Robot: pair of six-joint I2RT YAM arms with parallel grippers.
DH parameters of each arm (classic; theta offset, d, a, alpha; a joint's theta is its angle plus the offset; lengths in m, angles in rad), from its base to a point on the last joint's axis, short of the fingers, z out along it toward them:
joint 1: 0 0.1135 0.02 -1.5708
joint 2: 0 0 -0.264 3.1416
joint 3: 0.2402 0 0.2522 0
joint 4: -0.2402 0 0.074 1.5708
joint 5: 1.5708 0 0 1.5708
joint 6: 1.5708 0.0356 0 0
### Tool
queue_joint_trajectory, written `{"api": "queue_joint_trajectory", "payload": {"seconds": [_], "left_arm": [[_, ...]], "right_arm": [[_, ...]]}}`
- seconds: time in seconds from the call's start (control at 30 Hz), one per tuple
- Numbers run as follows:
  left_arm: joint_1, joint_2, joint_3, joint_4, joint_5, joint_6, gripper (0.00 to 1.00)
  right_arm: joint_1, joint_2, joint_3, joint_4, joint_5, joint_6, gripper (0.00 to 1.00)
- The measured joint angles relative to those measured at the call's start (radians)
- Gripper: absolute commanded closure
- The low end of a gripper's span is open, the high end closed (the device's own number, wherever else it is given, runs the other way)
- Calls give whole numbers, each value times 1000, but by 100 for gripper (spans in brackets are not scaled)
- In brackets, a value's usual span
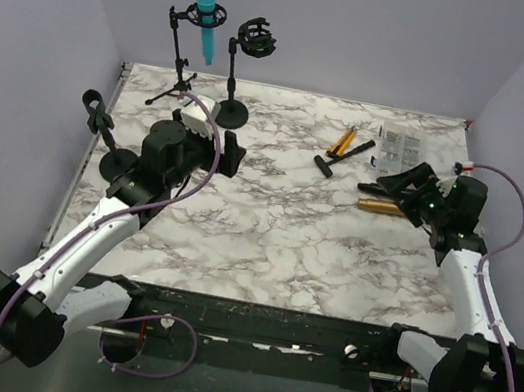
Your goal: Remove the microphone from the stand
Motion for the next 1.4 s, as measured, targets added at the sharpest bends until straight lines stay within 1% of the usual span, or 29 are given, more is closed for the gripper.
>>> {"api": "queue_joint_trajectory", "payload": {"seconds": [0.1,0.2,0.3,0.4,0.47,0.57,0.67,0.77,0.9,1.03,1.23,1.37,1.4], "left_arm": [[82,39,-10,74,75,-73,4],[161,114,-11,196,137,-129,5],[199,197,-10,315,149,-124,7],[229,335,8,468,153,-85,14],[257,440,50,536,164,-66,16],[303,601,151,595,190,-59,16],[334,747,277,637,203,-54,16],[347,845,370,682,207,-42,14],[352,963,516,702,208,-32,17],[359,1052,632,704,224,-42,21],[373,1147,739,692,245,-48,26],[377,1183,779,680,266,-49,37],[377,1186,783,681,273,-51,42]], "right_arm": [[132,-31,-51,49,-60,-11,0],[233,-16,-96,106,-108,-5,0],[298,23,-130,154,-141,5,0],[329,42,-152,173,-158,10,0],[333,39,-158,182,-166,13,0],[335,27,-161,194,-175,15,0],[335,1,-164,199,-178,17,0],[335,-21,-164,200,-177,16,0],[335,-23,-164,199,-175,13,0],[335,-11,-163,202,-174,15,0],[335,47,-138,204,-169,19,0],[335,74,-110,203,-159,21,0],[335,79,-102,203,-157,21,0]]}}
